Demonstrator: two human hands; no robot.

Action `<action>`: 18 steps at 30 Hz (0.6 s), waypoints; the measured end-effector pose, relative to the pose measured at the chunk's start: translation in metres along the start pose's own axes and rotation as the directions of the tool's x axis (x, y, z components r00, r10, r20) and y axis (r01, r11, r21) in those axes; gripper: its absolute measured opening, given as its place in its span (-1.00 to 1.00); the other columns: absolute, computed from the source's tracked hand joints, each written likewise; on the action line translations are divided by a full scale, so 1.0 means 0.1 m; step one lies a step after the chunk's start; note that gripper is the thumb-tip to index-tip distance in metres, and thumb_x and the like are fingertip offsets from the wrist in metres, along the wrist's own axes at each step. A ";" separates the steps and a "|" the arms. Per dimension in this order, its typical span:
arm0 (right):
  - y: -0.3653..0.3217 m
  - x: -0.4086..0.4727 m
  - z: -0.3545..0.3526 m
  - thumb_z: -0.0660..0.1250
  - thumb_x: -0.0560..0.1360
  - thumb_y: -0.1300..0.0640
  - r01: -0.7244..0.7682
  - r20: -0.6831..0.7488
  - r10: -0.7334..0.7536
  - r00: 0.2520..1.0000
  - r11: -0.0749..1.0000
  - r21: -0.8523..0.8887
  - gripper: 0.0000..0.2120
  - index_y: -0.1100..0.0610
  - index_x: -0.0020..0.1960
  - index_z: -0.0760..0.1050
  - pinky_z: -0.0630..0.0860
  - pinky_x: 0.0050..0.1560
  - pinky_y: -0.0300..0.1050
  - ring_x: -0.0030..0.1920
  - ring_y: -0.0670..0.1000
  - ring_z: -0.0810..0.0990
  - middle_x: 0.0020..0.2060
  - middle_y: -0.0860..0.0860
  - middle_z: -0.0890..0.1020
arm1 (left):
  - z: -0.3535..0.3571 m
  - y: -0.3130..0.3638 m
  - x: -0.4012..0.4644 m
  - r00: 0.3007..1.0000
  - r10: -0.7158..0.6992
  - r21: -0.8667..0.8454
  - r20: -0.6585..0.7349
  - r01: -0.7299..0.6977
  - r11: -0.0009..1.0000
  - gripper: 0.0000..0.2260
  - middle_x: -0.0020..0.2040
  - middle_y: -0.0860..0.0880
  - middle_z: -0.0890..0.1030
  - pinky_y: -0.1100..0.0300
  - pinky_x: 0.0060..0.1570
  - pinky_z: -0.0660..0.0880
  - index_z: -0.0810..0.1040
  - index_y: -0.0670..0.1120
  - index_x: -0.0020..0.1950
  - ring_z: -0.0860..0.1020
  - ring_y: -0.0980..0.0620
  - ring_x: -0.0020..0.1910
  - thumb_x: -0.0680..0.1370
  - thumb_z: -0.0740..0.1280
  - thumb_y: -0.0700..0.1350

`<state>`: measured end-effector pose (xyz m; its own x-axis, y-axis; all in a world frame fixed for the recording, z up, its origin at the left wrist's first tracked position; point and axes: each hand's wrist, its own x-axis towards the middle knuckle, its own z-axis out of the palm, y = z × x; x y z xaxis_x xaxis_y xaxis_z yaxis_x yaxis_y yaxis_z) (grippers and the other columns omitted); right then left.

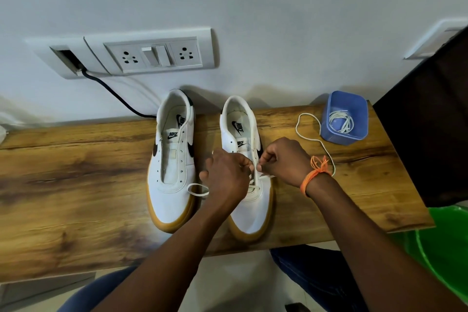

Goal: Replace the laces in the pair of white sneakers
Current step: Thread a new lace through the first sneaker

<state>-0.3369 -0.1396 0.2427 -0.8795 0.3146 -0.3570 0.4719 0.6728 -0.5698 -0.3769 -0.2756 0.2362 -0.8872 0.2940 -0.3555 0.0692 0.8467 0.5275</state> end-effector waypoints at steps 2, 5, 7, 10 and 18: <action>-0.03 -0.01 0.00 0.50 0.42 0.14 0.008 0.004 -0.008 1.000 1.000 -0.029 -0.97 0.09 -0.18 0.67 0.57 -0.08 -0.11 -0.16 -0.04 0.63 -0.20 -0.03 0.69 | -0.01 0.01 -0.01 1.000 0.004 -0.004 -0.002 -0.004 1.000 -0.91 0.14 0.00 0.43 -0.01 0.08 0.29 0.66 0.14 -0.12 0.38 -0.07 0.23 0.56 0.39 -0.01; 0.02 0.00 -0.10 0.41 0.49 0.19 0.000 0.028 0.005 1.000 0.989 -0.145 -0.93 0.09 -0.16 0.64 0.56 -0.02 -0.06 -0.09 0.01 0.62 -0.18 -0.04 0.66 | -0.07 -0.04 0.02 0.999 0.035 0.042 -0.002 -0.035 0.999 -0.96 0.15 0.00 0.47 0.03 0.05 0.19 0.67 0.15 -0.09 0.36 -0.09 0.23 0.53 0.42 0.06; 0.20 0.06 -0.24 0.35 0.52 0.21 -0.100 -0.035 0.094 0.995 0.962 -0.254 -0.90 0.13 -0.08 0.64 0.55 0.01 -0.04 -0.04 0.09 0.61 -0.09 0.05 0.66 | -0.11 -0.07 0.04 0.997 0.080 0.091 0.005 -0.080 0.993 -0.91 0.15 -0.01 0.51 0.04 0.06 0.18 0.68 0.13 -0.05 0.35 -0.09 0.23 0.50 0.45 0.09; 0.46 0.09 -0.44 0.30 0.56 0.19 -0.355 -0.318 0.257 0.913 0.883 -0.307 -0.80 0.25 0.11 0.60 0.53 -0.03 0.00 0.03 0.21 0.60 0.03 0.19 0.64 | -0.18 -0.07 0.09 0.995 0.066 0.088 0.068 -0.072 0.994 -0.89 0.13 0.04 0.60 0.06 0.06 0.18 0.70 0.13 -0.06 0.38 -0.07 0.24 0.48 0.47 0.11; 0.17 0.08 -0.25 0.33 0.51 0.26 -0.162 -0.114 0.184 0.976 0.971 0.178 -0.92 0.15 0.00 0.54 0.64 -0.21 -0.02 -0.20 0.14 0.68 -0.14 0.10 0.64 | -0.58 -0.20 0.39 0.947 0.320 -0.126 -0.041 -0.323 0.938 -0.85 -0.10 0.07 0.57 0.54 -0.20 0.34 0.72 0.00 0.04 0.50 0.21 -0.18 0.51 0.44 -0.19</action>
<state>-0.3368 -0.1088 0.2485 -0.7789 0.5074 -0.3686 0.6113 0.4828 -0.6271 -0.4389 -0.3065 0.2567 -0.8363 0.5311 -0.1361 0.2938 0.6437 0.7066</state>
